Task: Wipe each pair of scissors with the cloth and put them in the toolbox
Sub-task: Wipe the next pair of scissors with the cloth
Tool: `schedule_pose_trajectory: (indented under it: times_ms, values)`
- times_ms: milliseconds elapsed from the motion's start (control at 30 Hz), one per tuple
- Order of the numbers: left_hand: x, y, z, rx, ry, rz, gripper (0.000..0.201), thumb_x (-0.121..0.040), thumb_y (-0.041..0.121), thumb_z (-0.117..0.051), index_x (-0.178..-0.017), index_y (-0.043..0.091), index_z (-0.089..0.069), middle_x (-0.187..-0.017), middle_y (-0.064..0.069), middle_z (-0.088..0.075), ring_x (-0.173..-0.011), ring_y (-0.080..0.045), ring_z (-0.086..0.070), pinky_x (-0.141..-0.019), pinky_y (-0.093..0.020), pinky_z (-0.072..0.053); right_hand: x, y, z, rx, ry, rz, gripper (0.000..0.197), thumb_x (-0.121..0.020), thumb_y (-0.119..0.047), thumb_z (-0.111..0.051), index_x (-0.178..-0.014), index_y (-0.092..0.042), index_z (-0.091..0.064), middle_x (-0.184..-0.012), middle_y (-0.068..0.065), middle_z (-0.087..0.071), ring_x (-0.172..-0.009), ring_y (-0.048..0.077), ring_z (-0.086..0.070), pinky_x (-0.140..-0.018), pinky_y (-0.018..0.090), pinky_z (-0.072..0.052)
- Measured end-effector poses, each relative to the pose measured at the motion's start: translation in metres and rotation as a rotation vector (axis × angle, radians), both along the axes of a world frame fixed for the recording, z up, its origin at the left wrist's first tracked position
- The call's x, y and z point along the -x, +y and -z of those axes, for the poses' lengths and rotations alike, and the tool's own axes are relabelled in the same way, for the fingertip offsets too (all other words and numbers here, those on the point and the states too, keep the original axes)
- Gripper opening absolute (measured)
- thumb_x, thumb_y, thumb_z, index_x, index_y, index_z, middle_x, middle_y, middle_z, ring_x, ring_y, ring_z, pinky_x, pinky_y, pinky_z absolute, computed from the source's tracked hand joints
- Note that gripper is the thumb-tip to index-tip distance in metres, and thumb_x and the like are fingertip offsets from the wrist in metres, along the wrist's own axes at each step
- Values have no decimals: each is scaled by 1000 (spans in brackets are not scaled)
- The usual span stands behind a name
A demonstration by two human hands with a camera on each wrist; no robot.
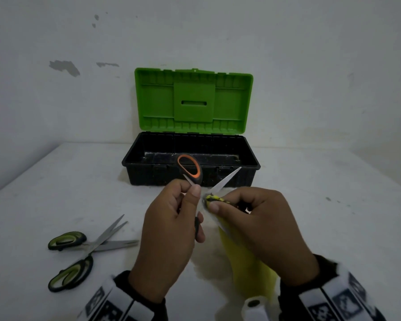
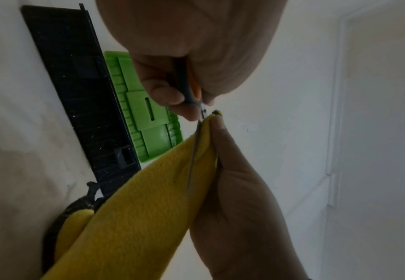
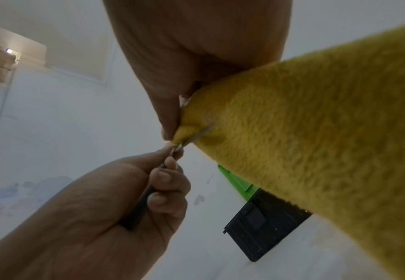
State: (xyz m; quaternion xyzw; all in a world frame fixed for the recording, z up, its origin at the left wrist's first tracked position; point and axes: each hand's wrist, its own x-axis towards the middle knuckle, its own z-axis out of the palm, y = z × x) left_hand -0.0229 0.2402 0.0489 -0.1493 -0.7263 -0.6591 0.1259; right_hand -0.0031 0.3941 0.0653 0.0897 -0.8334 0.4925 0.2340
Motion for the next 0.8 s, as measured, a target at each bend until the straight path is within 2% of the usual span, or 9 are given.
schedule_pose_trajectory:
  times_ms: [133, 267, 400, 500, 600, 700, 800]
  values:
    - [-1, 0, 1, 41, 55, 4, 23, -100, 30, -47, -86, 18, -60, -61, -11, -58, -43, -20, -56, -44, -22, -43, 0, -8, -2, -6, 37, 20, 23, -79, -28, -81, -63, -35, -67, -68, -12, -68, -59, 5, -60, -53, 7, -41]
    - [-3, -1, 1, 62, 101, 13, 23, -99, 30, -46, -85, 16, -58, -60, -11, -58, -43, -20, -56, -44, -23, -44, -1, -11, 0, 36, 0, 38, 24, -81, -29, -80, -61, -23, -69, -62, -6, -65, -53, 4, -55, -50, 10, -41]
    - [-5, -2, 1, 75, 145, 9, 24, -99, 28, -46, -81, 14, -53, -57, -13, -56, -41, -18, -53, -44, -24, -43, 1, -7, -2, 62, -39, 76, 30, -82, -33, -80, -57, -27, -66, -59, -10, -65, -52, 2, -57, -50, 10, -42]
    - [-3, -3, 2, 58, 122, 6, 24, -99, 27, -46, -80, 14, -52, -58, -13, -57, -42, -20, -55, -45, -24, -43, 7, 1, -5, 69, -47, 137, 31, -81, -38, -79, -59, -20, -69, -62, -5, -67, -54, 5, -59, -50, 12, -45]
    - [-2, -2, 2, 22, 77, 8, 24, -99, 28, -46, -81, 15, -53, -58, -12, -58, -42, -22, -55, -45, -23, -42, 6, 2, -7, 115, -59, 88, 30, -81, -37, -79, -58, -20, -68, -58, -2, -65, -50, 4, -55, -49, 15, -45]
    - [-1, -1, 0, 22, 75, 7, 23, -99, 28, -46, -81, 16, -54, -58, -13, -58, -41, -21, -55, -44, -21, -41, -1, -6, -3, 71, -34, 0, 28, -81, -31, -79, -58, -26, -64, -57, -9, -61, -51, 4, -52, -51, 11, -40]
    - [-3, -1, 0, 39, 75, 10, 23, -99, 29, -46, -81, 16, -54, -59, -12, -58, -41, -23, -55, -43, -21, -42, -1, -7, -1, 46, -29, 16, 28, -81, -32, -79, -58, -28, -63, -58, -13, -61, -53, 4, -54, -50, 10, -40]
